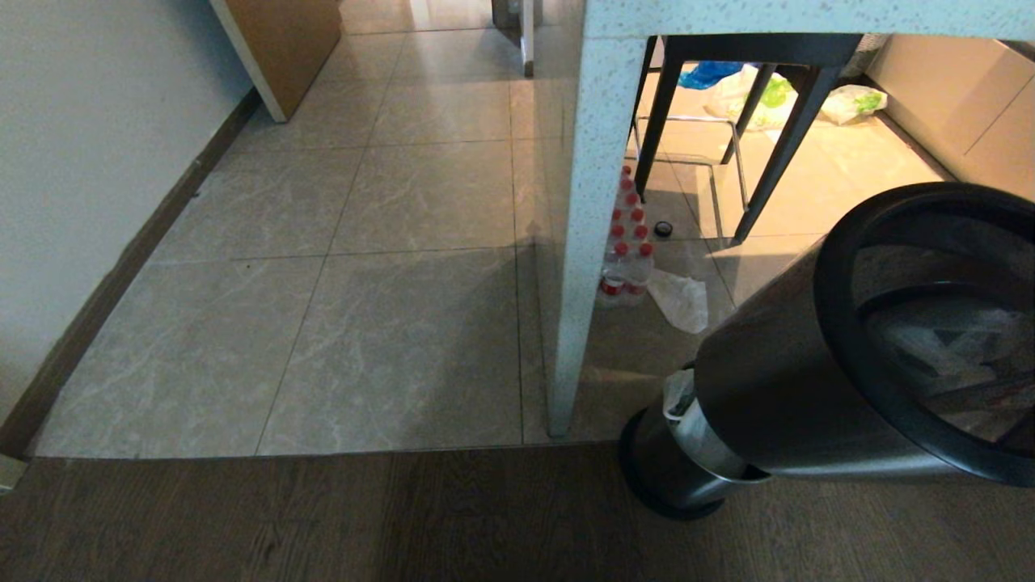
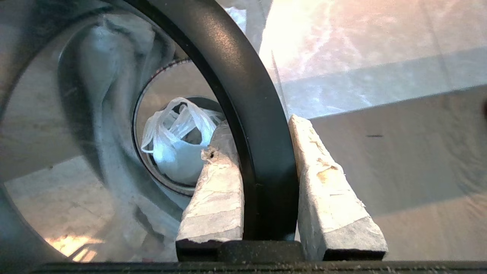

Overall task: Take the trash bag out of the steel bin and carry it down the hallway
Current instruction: Place the outer trash can on the ground

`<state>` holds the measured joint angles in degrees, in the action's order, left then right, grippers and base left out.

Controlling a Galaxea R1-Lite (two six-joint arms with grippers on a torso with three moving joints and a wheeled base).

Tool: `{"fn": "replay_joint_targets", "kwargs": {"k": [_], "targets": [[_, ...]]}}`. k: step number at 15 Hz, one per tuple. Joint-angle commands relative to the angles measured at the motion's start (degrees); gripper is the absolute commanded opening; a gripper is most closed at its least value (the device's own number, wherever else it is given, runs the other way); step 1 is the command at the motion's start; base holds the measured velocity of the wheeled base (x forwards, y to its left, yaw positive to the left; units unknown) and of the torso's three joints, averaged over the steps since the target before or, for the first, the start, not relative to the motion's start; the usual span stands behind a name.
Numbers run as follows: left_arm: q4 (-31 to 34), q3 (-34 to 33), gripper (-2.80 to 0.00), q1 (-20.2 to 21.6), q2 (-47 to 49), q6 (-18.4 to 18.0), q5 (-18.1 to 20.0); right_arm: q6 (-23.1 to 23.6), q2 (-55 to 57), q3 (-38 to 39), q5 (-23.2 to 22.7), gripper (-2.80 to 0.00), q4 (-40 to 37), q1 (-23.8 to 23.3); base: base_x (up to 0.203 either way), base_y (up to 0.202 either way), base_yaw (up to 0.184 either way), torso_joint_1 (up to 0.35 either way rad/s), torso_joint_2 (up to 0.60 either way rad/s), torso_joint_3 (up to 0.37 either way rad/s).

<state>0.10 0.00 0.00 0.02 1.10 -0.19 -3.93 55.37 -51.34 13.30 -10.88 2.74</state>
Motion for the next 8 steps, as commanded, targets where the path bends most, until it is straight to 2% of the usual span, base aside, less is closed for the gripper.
{"fn": "replay_joint_targets", "kwargs": {"k": [1, 4, 7, 8], "targets": [[0.0, -0.1, -2.80, 0.0, 0.0, 0.0, -0.1, -0.7, -3.1, -5.9, 0.8, -2.80, -10.6, -0.3, 0.000, 0.000, 0.000, 0.000, 0.00, 0.000], [0.0, 0.0, -2.80, 0.0, -0.1, 0.0, 0.0, -1.0, -4.0, -7.0, 2.6, -2.80, -13.6, -1.3, 0.000, 0.000, 0.000, 0.000, 0.00, 0.000], [0.0, 0.0, -2.80, 0.0, 0.0, 0.0, -0.1, -3.0, -3.7, -3.8, 9.0, -2.80, -14.6, -7.8, 0.000, 0.000, 0.000, 0.000, 0.00, 0.000], [0.0, 0.0, -2.80, 0.0, -0.1, 0.0, 0.0, -3.2, -3.6, -2.1, 9.8, -2.80, -14.6, -10.5, 0.000, 0.000, 0.000, 0.000, 0.00, 0.000]]}}
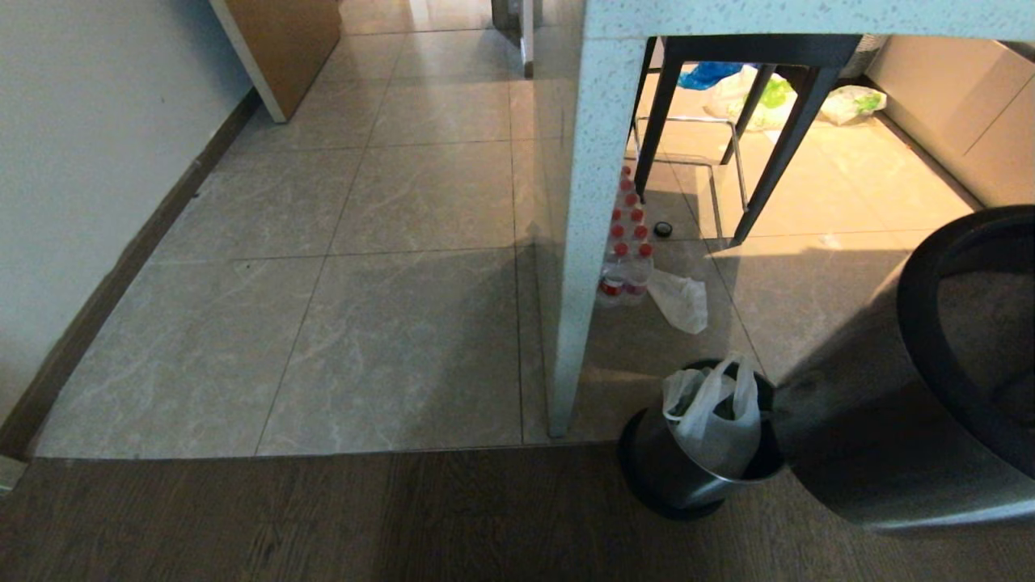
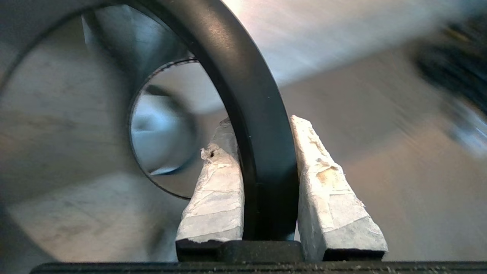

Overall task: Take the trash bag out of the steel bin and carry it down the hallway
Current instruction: Place the outer trash can on the ground

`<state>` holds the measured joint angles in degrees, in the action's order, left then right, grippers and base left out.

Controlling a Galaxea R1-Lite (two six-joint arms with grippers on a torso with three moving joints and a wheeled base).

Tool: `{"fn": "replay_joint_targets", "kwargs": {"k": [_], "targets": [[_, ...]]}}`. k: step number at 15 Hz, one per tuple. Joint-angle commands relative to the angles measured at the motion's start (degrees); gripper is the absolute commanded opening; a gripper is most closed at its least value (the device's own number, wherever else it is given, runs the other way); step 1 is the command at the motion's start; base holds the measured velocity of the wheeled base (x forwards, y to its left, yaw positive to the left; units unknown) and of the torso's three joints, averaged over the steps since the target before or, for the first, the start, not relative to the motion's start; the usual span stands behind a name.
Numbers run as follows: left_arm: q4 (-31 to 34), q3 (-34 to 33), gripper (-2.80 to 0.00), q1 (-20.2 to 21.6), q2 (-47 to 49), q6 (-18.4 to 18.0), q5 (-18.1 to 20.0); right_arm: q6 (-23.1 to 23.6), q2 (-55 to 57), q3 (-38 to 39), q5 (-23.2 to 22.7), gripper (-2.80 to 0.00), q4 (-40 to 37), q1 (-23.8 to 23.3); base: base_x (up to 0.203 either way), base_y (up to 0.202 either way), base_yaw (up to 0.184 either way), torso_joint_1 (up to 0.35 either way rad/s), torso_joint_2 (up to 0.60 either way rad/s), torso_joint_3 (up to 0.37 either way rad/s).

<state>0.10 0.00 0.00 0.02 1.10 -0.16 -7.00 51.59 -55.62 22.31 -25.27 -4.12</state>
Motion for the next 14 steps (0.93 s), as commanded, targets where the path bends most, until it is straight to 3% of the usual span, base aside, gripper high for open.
{"fn": "replay_joint_targets", "kwargs": {"k": [1, 5, 11, 14], "targets": [[0.0, 0.0, -2.80, 0.0, 0.0, 0.0, -0.1, -0.3, 0.4, 3.8, 1.0, -2.80, -0.1, -6.5, 0.000, 0.000, 0.000, 0.000, 0.00, 0.000], [0.0, 0.0, -2.80, 0.0, 0.0, 0.0, -0.1, -0.5, 3.9, 8.8, 1.2, -2.80, 3.1, -15.7, 0.000, 0.000, 0.000, 0.000, 0.00, 0.000], [0.0, 0.0, -2.80, 0.0, 0.0, 0.0, -0.1, 1.0, 21.0, 13.0, -5.1, -2.80, 29.3, -32.5, 0.000, 0.000, 0.000, 0.000, 0.00, 0.000], [0.0, 0.0, -2.80, 0.0, 0.0, 0.0, -0.1, 1.8, 28.8, 12.3, -10.4, -2.80, 38.6, -36.1, 0.000, 0.000, 0.000, 0.000, 0.00, 0.000]]}}
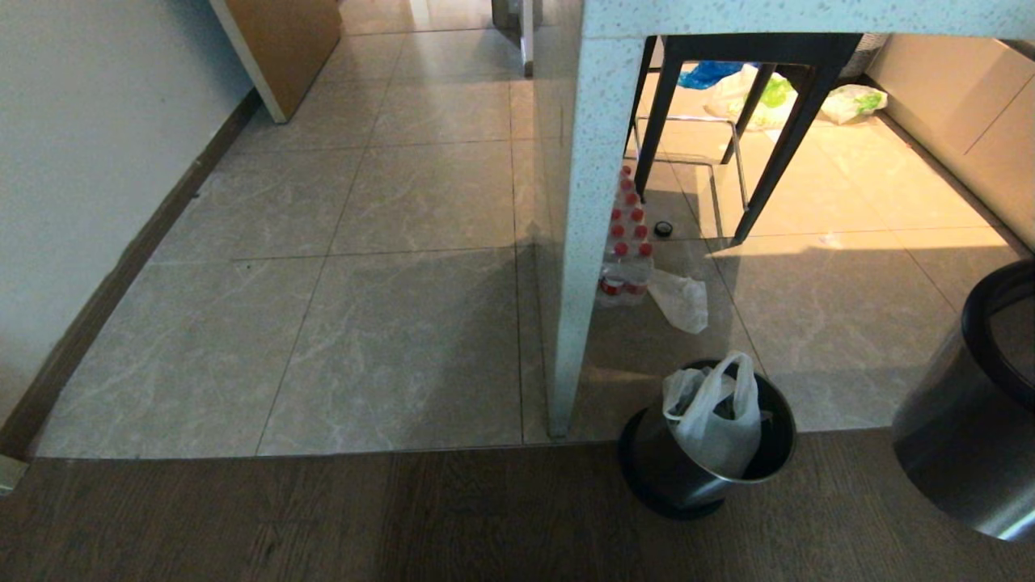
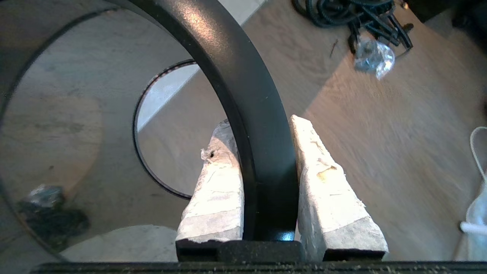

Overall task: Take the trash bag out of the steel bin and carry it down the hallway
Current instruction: Place the outer trash can on the ground

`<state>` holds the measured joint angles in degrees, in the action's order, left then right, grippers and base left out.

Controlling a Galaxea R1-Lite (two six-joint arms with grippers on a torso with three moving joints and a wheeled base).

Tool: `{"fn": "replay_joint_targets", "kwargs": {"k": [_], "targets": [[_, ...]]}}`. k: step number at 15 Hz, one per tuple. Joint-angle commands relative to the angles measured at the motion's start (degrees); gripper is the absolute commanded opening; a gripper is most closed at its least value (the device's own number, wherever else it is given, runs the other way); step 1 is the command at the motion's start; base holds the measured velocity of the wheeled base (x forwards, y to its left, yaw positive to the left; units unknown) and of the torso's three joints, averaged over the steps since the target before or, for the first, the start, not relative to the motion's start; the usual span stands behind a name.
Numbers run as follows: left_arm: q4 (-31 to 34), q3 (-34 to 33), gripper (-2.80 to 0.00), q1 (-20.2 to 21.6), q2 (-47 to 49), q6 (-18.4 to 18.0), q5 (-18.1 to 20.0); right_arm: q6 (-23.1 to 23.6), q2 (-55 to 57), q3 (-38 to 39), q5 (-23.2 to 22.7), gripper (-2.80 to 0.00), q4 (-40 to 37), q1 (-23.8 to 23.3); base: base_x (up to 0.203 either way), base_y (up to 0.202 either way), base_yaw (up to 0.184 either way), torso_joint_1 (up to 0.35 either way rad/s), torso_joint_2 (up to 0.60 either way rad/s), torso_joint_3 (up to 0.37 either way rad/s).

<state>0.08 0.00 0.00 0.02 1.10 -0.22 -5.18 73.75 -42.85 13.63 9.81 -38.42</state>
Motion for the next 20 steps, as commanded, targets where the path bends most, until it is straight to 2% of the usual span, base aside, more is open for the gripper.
{"fn": "replay_joint_targets", "kwargs": {"k": [1, 3, 6, 10, 15, 17, 20], "targets": [[0.0, 0.0, -2.80, 0.0, 0.0, 0.0, 0.0, 0.0, 10.4, -1.3, -3.9, -2.80, 6.2, -2.7, 0.000, 0.000, 0.000, 0.000, 0.00, 0.000], [0.0, 0.0, -2.80, 0.0, 0.0, 0.0, 0.0, -0.8, 17.0, -2.6, -6.4, -2.80, 10.5, -3.9, 0.000, 0.000, 0.000, 0.000, 0.00, 0.000], [0.0, 0.0, -2.80, 0.0, 0.0, 0.0, 0.0, -4.4, 26.9, -3.4, -7.6, -2.80, 17.2, -4.3, 0.000, 0.000, 0.000, 0.000, 0.00, 0.000], [0.0, -0.1, -2.80, 0.0, 0.0, 0.0, 0.0, -5.1, 39.7, -6.5, -8.7, -2.80, 29.5, -4.1, 0.000, 0.000, 0.000, 0.000, 0.00, 0.000], [0.0, 0.0, -2.80, 0.0, 0.0, 0.0, 0.0, -1.9, 52.2, -10.7, -8.5, -2.80, 42.5, -1.3, 0.000, 0.000, 0.000, 0.000, 0.00, 0.000], [0.0, -0.1, -2.80, 0.0, 0.0, 0.0, 0.0, 0.8, 54.9, -11.4, -8.3, -2.80, 45.4, -0.3, 0.000, 0.000, 0.000, 0.000, 0.00, 0.000], [0.0, 0.0, -2.80, 0.0, 0.0, 0.0, 0.0, 2.0, 61.2, -13.2, -7.7, -2.80, 49.6, 1.4, 0.000, 0.000, 0.000, 0.000, 0.00, 0.000]]}}
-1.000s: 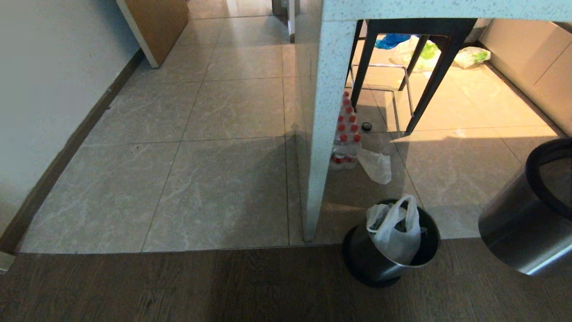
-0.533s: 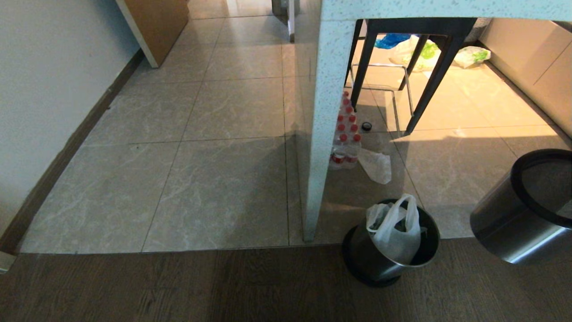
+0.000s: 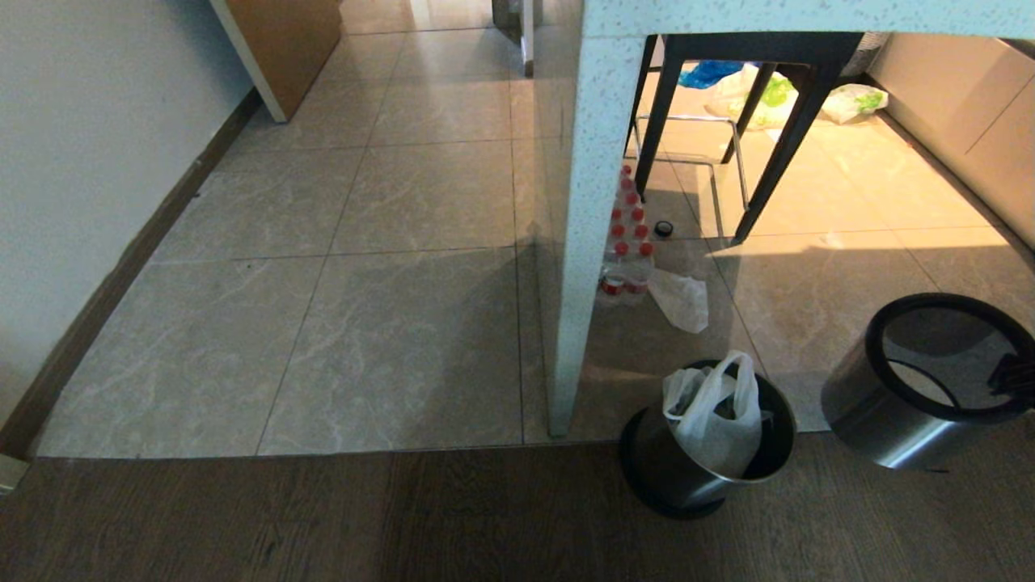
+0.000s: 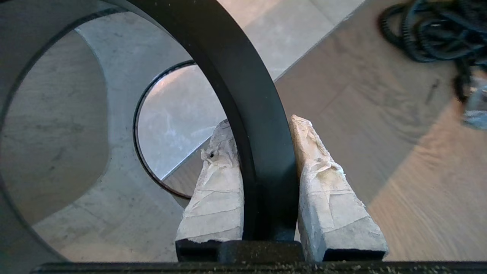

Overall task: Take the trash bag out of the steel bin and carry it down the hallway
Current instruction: Place the outer trash can on the ground

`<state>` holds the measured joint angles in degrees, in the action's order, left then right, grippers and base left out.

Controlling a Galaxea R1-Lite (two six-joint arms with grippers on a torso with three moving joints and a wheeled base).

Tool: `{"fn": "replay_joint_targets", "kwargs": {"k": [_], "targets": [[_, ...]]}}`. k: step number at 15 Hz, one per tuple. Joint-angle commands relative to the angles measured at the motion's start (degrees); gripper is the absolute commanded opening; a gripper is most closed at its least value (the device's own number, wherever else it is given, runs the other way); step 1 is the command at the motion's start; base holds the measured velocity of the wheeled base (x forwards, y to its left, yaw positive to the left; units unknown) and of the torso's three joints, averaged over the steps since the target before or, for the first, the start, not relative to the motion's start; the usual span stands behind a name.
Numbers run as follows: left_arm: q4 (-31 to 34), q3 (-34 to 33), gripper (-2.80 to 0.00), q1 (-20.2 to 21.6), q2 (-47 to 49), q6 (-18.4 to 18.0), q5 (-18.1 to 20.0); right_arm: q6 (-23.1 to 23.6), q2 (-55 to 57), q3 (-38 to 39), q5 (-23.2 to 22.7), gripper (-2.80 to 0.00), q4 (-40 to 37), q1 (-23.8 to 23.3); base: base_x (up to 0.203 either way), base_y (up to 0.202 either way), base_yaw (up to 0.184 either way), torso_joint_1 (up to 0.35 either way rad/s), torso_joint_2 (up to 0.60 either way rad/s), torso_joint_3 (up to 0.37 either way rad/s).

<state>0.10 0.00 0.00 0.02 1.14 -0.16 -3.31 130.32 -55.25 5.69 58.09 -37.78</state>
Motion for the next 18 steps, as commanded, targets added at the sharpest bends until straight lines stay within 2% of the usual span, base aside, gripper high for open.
{"fn": "replay_joint_targets", "kwargs": {"k": [1, 7, 14, 15, 18], "targets": [[0.0, 0.0, -2.80, 0.0, -0.1, 0.0, 0.0, 0.0, 5.0, -0.9, 0.3, -2.80, 1.9, 0.9, 0.000, 0.000, 0.000, 0.000, 0.00, 0.000], [0.0, 0.0, -2.80, 0.0, 0.0, 0.0, -0.1, -0.5, 12.9, -4.4, 0.4, -2.80, 3.2, 1.2, 0.000, 0.000, 0.000, 0.000, 0.00, 0.000], [0.0, 0.0, -2.80, 0.0, 0.0, 0.0, 0.0, -0.5, 15.6, -7.4, 0.4, -2.80, 3.1, 1.1, 0.000, 0.000, 0.000, 0.000, 0.00, 0.000], [0.0, 0.0, -2.80, 0.0, -0.1, 0.0, -0.1, -0.6, 15.6, -7.3, 0.3, 0.00, 3.2, 1.0, 0.000, 0.000, 0.000, 0.000, 0.00, 0.000], [0.0, 0.0, -2.80, 0.0, -0.1, 0.0, 0.0, -0.6, 14.9, -6.7, 0.2, 0.00, 3.5, 0.7, 0.000, 0.000, 0.000, 0.000, 0.00, 0.000]]}}
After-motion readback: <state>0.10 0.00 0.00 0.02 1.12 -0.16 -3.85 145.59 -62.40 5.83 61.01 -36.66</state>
